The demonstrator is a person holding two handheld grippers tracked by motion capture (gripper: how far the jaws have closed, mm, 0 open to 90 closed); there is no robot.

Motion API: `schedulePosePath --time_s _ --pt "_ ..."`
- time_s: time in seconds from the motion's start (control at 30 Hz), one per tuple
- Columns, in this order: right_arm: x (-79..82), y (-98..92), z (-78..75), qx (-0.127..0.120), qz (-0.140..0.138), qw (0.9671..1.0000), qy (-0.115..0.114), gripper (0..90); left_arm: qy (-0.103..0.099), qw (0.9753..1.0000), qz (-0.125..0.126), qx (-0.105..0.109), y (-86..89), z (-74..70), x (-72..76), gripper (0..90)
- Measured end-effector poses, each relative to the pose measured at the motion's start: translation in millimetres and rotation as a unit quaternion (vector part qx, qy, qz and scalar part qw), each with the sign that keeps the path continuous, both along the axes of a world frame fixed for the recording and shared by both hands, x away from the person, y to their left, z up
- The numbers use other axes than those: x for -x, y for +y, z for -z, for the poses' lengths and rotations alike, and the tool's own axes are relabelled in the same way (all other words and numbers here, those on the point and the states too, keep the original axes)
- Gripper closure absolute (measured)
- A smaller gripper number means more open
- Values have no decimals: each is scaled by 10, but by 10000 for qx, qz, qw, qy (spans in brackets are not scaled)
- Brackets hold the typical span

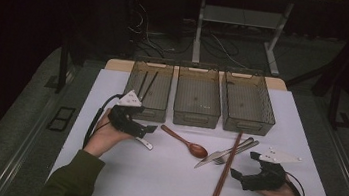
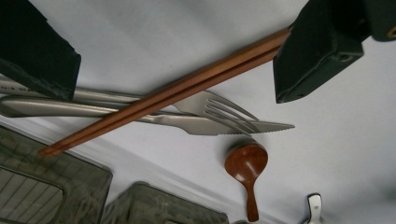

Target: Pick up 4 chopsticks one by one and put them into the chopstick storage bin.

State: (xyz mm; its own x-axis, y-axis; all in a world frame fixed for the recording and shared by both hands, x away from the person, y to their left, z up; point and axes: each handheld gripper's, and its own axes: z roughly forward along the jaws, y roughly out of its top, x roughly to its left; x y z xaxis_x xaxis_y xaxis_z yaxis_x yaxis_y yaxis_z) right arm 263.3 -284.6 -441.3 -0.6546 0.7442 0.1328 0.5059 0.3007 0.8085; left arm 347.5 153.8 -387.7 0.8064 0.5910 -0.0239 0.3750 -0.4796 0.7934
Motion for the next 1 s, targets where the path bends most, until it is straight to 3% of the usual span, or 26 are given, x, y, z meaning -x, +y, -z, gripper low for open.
schedulePosePath --time_s 0.13,0.27,0.4,0.8,1.0 --pt "-16 3 -30 87 -9 9999 111 7 65 10000 44 26 -21 118 150 123" --pt "-35 12 -66 159 39 9997 182 69 64 9999 102 -3 -21 198 285 108" --pt "-74 -4 -101 158 147 9994 273 179 99 9998 86 160 28 292 415 94" --pt "-295 -108 -177 99 513 9975 481 483 257 9996 144 15 101 461 589 0" --pt "-491 -129 -216 247 742 9961 413 681 351 9993 127 78 118 524 668 0"
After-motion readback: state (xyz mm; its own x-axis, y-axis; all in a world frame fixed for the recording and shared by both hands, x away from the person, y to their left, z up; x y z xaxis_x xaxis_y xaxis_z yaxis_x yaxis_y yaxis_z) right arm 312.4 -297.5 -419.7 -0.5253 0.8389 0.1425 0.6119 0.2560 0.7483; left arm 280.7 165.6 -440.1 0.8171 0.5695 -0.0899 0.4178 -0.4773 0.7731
